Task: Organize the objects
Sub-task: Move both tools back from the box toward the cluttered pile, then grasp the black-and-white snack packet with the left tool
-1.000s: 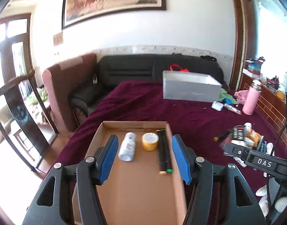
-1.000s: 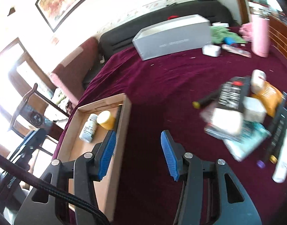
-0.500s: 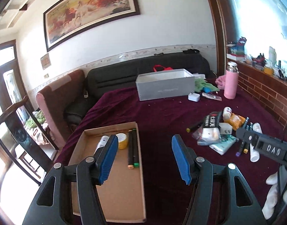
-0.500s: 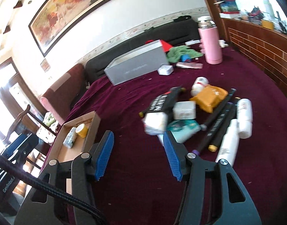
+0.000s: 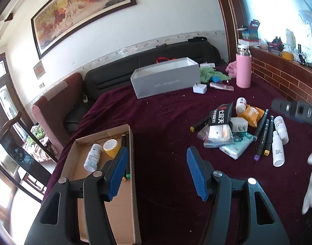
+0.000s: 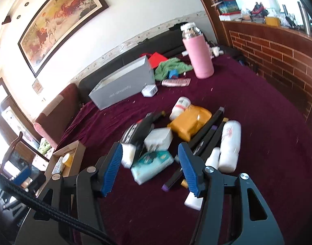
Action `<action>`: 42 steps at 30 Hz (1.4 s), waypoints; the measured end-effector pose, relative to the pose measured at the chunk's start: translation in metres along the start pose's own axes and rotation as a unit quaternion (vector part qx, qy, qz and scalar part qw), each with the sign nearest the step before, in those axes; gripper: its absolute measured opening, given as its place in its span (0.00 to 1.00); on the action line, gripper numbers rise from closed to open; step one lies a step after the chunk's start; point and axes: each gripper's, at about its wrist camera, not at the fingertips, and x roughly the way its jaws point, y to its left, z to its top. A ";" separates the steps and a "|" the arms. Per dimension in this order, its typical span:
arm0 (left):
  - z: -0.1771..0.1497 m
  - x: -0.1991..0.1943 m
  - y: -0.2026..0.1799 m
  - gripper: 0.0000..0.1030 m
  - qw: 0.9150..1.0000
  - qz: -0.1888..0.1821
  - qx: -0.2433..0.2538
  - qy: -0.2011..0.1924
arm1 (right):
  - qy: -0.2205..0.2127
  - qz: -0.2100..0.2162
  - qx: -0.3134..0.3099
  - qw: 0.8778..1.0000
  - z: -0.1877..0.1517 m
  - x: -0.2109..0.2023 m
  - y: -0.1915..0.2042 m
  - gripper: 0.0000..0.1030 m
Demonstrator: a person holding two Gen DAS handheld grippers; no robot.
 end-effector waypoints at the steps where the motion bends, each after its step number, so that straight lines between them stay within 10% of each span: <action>1: 0.000 0.002 -0.002 0.52 1.000 0.000 0.001 0.003 | -0.006 -0.002 -0.002 1.000 0.005 0.000 -0.002 0.54; 14: 0.027 0.103 -0.021 0.52 0.984 -0.119 -0.075 0.109 | -0.003 -0.005 0.041 0.999 0.016 0.023 -0.049 0.60; 23: 0.080 0.168 -0.045 0.52 0.976 -0.128 -0.150 0.097 | 0.002 -0.007 0.036 0.999 0.016 0.023 -0.047 0.60; 32: 0.072 0.173 -0.118 0.51 0.980 -0.156 -0.005 0.127 | 0.009 -0.008 0.038 0.999 0.014 0.025 -0.050 0.60; 35: 0.065 0.151 -0.115 0.33 0.980 -0.153 0.030 0.124 | 0.013 -0.011 0.038 0.999 0.014 0.027 -0.050 0.60; 42: 0.015 0.114 -0.073 0.25 0.972 -0.169 0.048 0.155 | 0.020 -0.025 0.037 0.999 0.010 0.031 -0.051 0.60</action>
